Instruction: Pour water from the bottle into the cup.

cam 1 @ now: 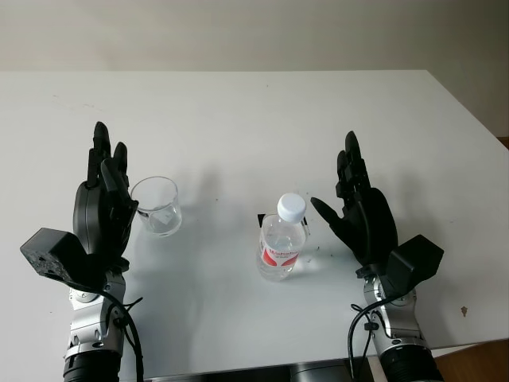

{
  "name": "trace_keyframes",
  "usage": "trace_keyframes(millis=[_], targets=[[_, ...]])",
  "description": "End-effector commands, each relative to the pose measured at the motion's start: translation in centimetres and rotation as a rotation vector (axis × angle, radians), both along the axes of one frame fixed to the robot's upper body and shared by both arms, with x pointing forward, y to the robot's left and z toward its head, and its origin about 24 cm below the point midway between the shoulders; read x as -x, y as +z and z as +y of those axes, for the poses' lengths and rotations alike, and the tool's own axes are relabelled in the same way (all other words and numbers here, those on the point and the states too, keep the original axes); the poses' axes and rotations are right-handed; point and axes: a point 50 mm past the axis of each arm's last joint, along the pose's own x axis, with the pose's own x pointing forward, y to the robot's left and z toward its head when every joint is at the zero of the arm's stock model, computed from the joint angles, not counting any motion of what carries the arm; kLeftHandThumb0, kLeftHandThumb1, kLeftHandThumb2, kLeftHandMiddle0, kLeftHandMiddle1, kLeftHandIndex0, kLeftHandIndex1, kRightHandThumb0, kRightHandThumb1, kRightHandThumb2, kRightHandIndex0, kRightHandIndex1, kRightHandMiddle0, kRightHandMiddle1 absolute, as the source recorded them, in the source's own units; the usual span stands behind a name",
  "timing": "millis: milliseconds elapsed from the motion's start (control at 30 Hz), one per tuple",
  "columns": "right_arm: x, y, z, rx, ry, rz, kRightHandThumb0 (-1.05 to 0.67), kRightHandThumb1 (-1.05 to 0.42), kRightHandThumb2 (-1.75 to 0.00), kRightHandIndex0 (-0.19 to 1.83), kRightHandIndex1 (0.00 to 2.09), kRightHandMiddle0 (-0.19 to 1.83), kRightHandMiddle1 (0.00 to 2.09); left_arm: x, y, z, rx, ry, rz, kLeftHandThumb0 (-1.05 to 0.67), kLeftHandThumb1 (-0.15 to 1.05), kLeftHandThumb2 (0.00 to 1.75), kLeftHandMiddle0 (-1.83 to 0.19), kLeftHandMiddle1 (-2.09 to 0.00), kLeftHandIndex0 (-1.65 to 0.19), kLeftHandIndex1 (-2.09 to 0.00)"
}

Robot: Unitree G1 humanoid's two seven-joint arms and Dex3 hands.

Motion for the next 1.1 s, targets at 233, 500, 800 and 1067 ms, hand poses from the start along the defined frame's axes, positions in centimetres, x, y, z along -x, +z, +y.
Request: trace_keyframes(millis=[233, 500, 800, 1067], targets=[[1.0, -2.1, 0.1, -0.012, 0.02, 0.085, -0.89, -0.99, -0.06, -0.19, 0.0, -0.19, 0.0, -0.3, 0.3, -0.1, 0.003, -0.004, -0.014, -0.87, 1.05, 0.73, 0.19, -0.37, 0.05, 0.0], [1.3, -1.2, -1.1, 0.07, 0.108, 0.035, -0.92, -1.01, -0.06, -0.19, 0.0, -0.19, 0.0, 0.0, 0.1, 0.0, 0.008, 0.0, -0.009, -0.87, 1.05, 0.73, 0.19, -0.39, 0.04, 0.0], [3.4, 1.2, -4.3, 0.21, 0.238, -0.086, -0.92, -0.99, -0.05, -0.19, 0.0, -0.19, 0.0, 0.1, 0.0, -0.2, 0.003, -0.007, 0.005, -0.86, 1.05, 0.72, 0.19, -0.31, 0.08, 0.0], [5.5, 2.3, -5.0, 0.264, 0.305, -0.084, -0.94, -0.95, -0.05, -0.19, 0.0, -0.19, 0.0, 0.1, -0.1, -0.2, 0.008, -0.014, 0.005, -0.86, 1.05, 0.72, 0.19, -0.29, 0.1, 0.0]])
